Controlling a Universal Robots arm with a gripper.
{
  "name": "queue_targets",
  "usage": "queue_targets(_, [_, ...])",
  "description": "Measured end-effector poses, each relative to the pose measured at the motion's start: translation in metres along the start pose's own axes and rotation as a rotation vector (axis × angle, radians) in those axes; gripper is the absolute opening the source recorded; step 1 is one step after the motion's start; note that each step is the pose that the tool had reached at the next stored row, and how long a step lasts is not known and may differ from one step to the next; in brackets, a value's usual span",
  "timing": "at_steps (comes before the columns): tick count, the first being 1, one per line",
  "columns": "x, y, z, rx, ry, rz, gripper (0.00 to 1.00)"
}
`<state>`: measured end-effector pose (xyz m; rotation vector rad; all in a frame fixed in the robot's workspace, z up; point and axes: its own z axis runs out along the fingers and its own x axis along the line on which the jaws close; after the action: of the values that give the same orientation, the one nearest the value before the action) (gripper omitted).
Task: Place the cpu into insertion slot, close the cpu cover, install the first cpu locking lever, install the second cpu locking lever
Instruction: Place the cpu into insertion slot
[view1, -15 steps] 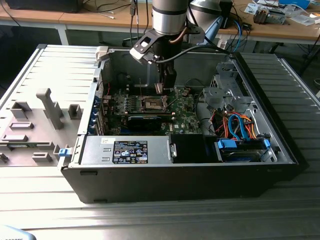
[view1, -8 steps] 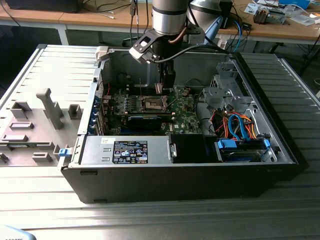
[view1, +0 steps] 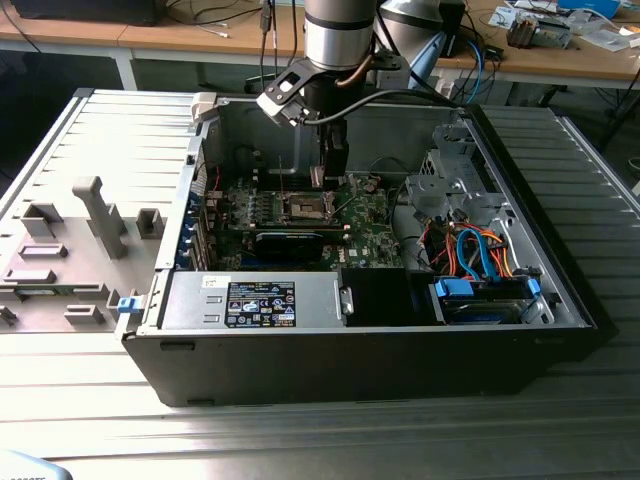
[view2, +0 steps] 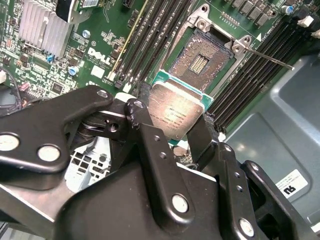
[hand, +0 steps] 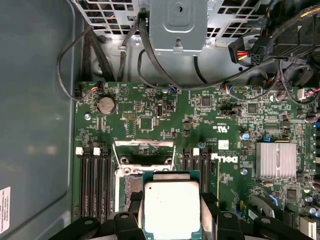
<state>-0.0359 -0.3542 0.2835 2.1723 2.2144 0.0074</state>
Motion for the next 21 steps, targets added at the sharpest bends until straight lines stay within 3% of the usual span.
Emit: queue_targets(21, [0.0014,-0.0050,0.0014,0.0000,-0.0001,0.000,0.54])
